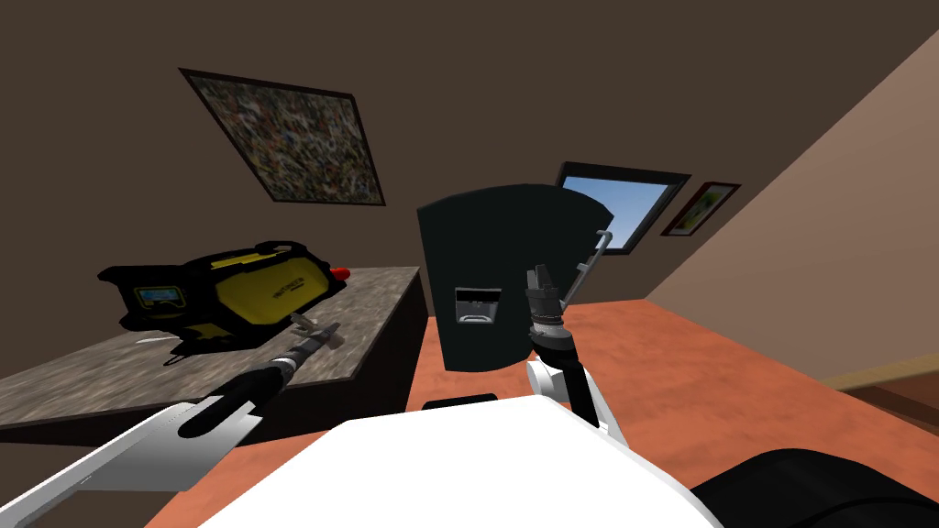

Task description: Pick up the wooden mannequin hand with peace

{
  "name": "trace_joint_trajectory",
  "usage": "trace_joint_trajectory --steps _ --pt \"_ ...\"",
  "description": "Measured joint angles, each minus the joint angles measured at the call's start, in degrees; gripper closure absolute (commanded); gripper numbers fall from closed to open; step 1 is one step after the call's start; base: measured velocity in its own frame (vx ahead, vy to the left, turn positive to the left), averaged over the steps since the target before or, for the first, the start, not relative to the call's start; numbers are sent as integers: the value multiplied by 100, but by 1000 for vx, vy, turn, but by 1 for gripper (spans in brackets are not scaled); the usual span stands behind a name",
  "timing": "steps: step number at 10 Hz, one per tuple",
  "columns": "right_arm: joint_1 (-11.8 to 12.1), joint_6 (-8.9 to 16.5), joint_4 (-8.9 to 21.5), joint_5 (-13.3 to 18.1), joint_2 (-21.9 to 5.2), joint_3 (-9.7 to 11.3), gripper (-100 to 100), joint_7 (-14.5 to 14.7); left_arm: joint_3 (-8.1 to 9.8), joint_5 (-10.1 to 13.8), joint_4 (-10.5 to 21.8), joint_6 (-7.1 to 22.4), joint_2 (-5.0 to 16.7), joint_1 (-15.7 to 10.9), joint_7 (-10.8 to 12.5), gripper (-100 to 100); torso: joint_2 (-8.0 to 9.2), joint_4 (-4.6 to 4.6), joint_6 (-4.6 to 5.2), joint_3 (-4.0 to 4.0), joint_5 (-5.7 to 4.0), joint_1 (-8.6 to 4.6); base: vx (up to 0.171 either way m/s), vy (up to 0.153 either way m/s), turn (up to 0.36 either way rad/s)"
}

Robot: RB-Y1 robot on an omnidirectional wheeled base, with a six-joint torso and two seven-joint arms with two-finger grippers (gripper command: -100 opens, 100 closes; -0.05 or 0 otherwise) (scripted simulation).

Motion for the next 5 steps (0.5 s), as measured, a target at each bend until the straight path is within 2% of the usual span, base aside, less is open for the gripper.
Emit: trace_joint_trajectory --steps 2,3,4,5 --pt "1 0 0 0 -1 0 0 0 -169 -56 329 -13 -35 -275 16 -100 -17 -3 -1 -9 4 18 -24 -21 8" --pt "0 0 0 0 0 0 0 0 -314 -21 469 -93 122 -417 111 -100 -12 -3 0 -7 3 12 -50 -50 7" --pt "0 0 0 0 0 0 0 0 -468 -29 617 -173 174 -579 189 -100 -8 -2 0 -5 2 6 -25 -29 0" --pt "0 0 0 0 0 0 0 0 -533 4 799 -216 238 -727 222 -100 -14 -3 0 -7 2 12 0 0 0"
